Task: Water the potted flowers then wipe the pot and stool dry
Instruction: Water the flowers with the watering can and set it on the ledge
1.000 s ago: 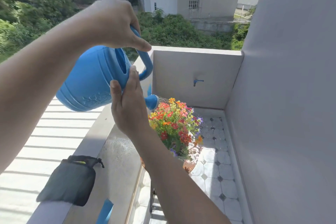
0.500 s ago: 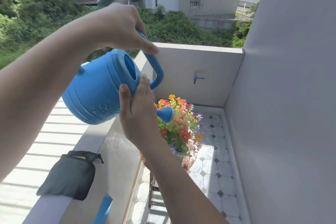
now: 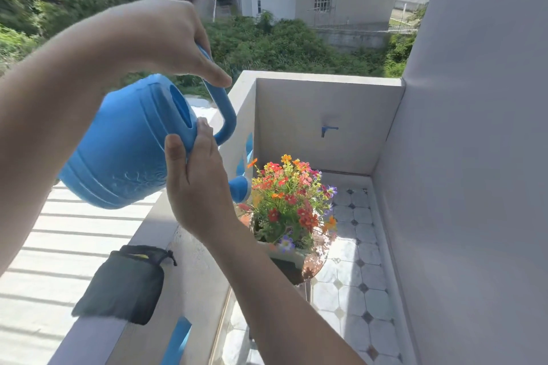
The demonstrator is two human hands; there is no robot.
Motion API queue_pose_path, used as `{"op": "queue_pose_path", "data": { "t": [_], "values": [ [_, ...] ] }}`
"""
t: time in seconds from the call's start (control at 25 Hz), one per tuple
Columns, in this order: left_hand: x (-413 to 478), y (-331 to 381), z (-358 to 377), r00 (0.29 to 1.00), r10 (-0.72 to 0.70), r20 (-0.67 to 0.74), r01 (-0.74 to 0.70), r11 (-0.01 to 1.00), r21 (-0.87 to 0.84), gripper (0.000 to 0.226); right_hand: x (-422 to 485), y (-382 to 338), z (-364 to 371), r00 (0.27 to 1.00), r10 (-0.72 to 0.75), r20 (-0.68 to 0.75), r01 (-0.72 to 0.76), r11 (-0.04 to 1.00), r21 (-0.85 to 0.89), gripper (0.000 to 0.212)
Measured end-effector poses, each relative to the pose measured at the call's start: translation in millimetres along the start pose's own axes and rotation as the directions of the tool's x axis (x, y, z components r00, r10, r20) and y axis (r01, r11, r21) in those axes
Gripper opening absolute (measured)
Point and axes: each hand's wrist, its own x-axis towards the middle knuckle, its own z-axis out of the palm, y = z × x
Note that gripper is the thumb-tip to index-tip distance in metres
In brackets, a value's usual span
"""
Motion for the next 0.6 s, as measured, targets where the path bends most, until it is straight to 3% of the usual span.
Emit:
{"op": "queue_pose_path", "data": {
  "t": [0.16, 0.44, 0.6],
  "values": [
    [3, 7, 9, 0.999, 0.020, 0.050, -0.017, 0.999, -0.048, 0.036, -9, 6, -9, 0.999, 0.042, -0.027, -0.042, 0.999, -0.022, 0.065],
    [11, 10, -1, 0.996, 0.021, -0.092, -0.033, 0.991, -0.133, 0.044, 24, 5, -21, 0.995, -0.049, -0.090, 0.039, 0.993, -0.108, 0.062],
    [10, -1, 0, 0.997, 0.003, -0.075, -0.011, 0.994, -0.108, 0.046, 24, 6, -10, 0.997, -0.042, -0.070, 0.035, 0.995, -0.094, 0.062]
  ]
}}
